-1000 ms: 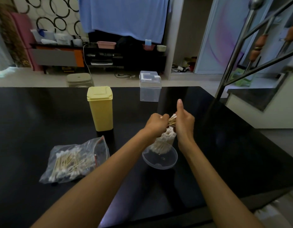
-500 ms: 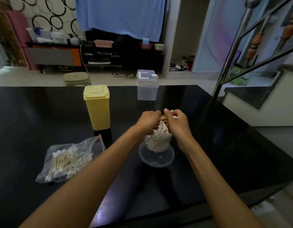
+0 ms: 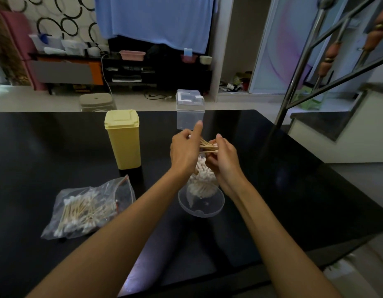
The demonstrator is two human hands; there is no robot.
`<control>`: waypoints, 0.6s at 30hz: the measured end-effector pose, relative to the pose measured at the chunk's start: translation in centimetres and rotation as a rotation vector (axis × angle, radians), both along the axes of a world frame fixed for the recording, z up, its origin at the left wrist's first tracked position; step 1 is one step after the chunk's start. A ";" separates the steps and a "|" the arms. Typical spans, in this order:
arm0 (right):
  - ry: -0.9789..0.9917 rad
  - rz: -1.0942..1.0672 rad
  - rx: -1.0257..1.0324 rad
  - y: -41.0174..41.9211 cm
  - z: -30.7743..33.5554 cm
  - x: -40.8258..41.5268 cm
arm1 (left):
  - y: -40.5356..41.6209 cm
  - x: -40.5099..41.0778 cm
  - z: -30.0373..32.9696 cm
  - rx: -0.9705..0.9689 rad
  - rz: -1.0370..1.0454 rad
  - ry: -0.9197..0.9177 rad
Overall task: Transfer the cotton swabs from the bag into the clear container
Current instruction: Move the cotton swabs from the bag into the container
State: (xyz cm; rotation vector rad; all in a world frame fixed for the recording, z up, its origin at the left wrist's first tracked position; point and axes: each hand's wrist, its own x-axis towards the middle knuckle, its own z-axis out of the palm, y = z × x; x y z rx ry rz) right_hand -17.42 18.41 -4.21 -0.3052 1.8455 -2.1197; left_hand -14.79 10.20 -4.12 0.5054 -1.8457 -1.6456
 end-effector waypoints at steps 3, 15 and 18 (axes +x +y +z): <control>-0.145 0.040 -0.120 0.2 0.1 0.3 | 0.0 -0.5 0.3 0.041 0.063 0.017; 0.287 -0.175 0.252 0.6 0.4 -0.7 | 0.9 0.1 0.4 -0.324 -0.069 -0.150; 0.284 -0.145 0.250 0.5 0.1 -0.7 | 0.3 -0.3 0.4 -0.242 -0.088 -0.092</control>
